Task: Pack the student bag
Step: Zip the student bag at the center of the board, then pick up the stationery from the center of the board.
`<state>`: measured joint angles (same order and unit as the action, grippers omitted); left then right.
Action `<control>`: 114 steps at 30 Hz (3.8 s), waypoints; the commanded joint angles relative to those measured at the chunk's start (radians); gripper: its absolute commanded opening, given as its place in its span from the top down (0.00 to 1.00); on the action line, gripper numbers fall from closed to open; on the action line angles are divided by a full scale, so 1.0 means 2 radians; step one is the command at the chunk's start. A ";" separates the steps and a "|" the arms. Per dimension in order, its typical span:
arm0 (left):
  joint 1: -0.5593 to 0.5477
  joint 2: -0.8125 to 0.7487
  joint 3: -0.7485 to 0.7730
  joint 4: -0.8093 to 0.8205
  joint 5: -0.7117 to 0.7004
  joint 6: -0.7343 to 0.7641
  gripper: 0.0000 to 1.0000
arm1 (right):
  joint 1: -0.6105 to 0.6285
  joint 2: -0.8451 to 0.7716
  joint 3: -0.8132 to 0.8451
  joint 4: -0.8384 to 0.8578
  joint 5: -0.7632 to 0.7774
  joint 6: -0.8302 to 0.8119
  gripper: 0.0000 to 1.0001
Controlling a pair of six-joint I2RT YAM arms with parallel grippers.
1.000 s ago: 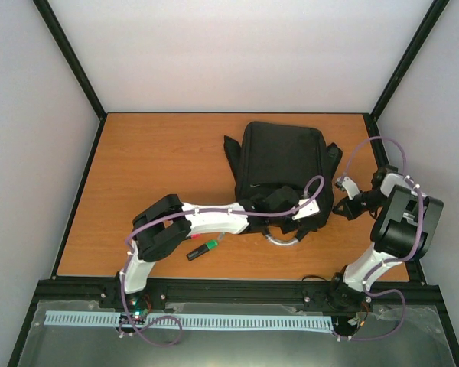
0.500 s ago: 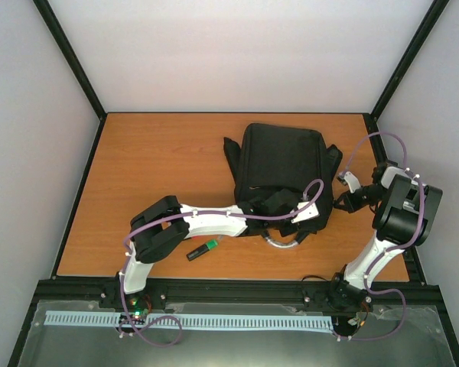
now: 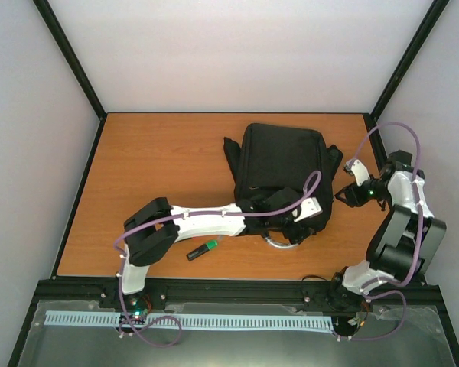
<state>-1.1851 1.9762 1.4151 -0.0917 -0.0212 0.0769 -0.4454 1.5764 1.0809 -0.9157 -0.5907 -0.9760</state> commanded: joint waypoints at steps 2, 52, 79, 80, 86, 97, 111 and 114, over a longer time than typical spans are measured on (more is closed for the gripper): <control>-0.004 -0.058 0.024 -0.038 -0.045 -0.076 0.00 | -0.004 -0.082 0.005 -0.051 -0.021 -0.005 0.38; 0.305 0.044 0.080 -0.112 0.094 -0.353 0.00 | 0.015 0.145 0.081 0.008 -0.077 0.148 0.28; 0.204 0.145 0.273 -0.200 0.084 -0.300 0.05 | -0.065 -0.030 -0.047 -0.094 0.002 0.002 0.50; 0.204 0.131 0.275 -0.224 0.067 -0.294 0.04 | -0.069 -0.040 -0.042 -0.106 0.004 -0.002 0.48; 0.204 0.008 0.188 -0.279 -0.012 -0.281 0.00 | -0.074 -0.143 -0.049 -0.122 0.034 0.002 0.36; 0.204 -0.217 -0.093 -0.282 -0.076 -0.295 0.00 | -0.043 -0.261 -0.070 -0.082 -0.055 0.063 0.37; 0.145 -0.298 -0.216 -0.285 -0.051 -0.288 0.29 | 0.099 -0.205 -0.100 0.073 -0.100 0.200 0.45; 0.116 -0.269 -0.210 -0.294 -0.070 -0.293 0.44 | 0.127 -0.210 -0.110 0.098 -0.082 0.221 0.47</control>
<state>-0.8944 1.3811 0.9840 -0.6521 -0.1303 -0.5072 -0.2489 1.1675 0.8848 -0.8330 -0.7200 -0.6247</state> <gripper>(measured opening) 0.624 0.540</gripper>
